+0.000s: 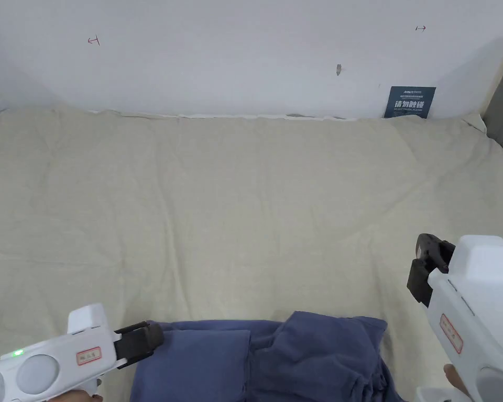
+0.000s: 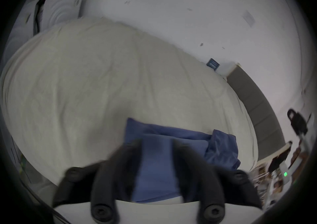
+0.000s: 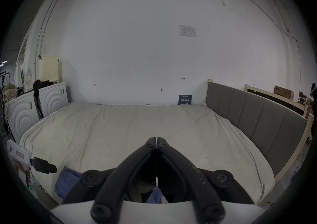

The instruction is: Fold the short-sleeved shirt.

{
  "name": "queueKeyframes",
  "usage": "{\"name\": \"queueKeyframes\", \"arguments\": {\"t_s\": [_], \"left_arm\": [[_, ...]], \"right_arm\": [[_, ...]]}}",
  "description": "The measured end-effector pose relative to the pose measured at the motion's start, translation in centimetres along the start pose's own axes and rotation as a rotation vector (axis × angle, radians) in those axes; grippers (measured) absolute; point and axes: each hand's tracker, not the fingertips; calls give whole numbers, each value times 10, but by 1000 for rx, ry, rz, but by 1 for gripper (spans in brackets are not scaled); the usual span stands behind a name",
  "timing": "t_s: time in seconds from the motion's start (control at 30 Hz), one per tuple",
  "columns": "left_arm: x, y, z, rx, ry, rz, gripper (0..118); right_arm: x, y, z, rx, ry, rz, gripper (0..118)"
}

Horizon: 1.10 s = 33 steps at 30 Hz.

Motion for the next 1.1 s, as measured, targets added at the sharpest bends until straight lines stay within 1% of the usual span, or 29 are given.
{"name": "queueKeyframes", "arguments": {"t_s": [0.07,0.1,0.13,0.23,0.27,0.3,0.33,0.37,0.4,0.47,0.5,0.57,0.6,0.7,0.77,0.83,0.9,1.03,1.1], "left_arm": [[-17,1,-9,-43,-9,45,104],[-24,0,-13,-34,5,49,115],[-29,1,-15,-32,1,51,117],[-39,-2,-30,-111,-81,91,112],[-40,-5,-34,-135,-107,101,108],[-41,-8,-39,-157,-136,98,101],[-39,-11,-43,-171,-146,94,89],[-38,-14,-48,-183,-149,89,66],[-34,-19,-52,-216,-122,65,48],[-27,-27,-57,-187,-52,-16,25],[-24,-27,-56,-181,-73,-19,21],[-23,-25,-56,-184,-74,25,18],[-22,-25,-53,-180,-75,23,17],[-11,-22,-37,-142,-48,-74,16],[-8,-20,-22,-116,-58,-75,16],[-8,-13,-6,-77,-24,-103,16],[-14,-4,13,-49,38,-152,16],[-25,7,41,-31,170,-189,16],[-13,8,55,-10,234,-240,16]], "right_arm": [[-1,-1,-1,-6,-7,-6,3],[0,-1,-2,-10,-5,-8,3],[0,-1,-4,-14,-5,-8,3],[-1,-1,-7,-26,-12,5,3],[0,-1,-8,-30,-14,8,3],[0,-1,-10,-34,-14,9,3],[1,-2,-11,-37,-14,6,3],[2,-2,-12,-41,-16,1,3],[2,-3,-13,-45,-17,-5,3],[3,-5,-15,-52,-22,-8,3],[4,-6,-15,-56,-23,-8,3],[4,-7,-16,-64,-21,-10,3],[5,-7,-16,-67,-18,-11,3],[6,-5,-16,-66,-12,-7,3],[7,-2,-15,-55,-12,-9,3],[8,1,-15,-46,-7,-18,3],[8,3,-14,-38,-3,-17,3],[8,4,-13,-25,10,-16,3],[9,3,-12,-21,16,-23,3]]}}
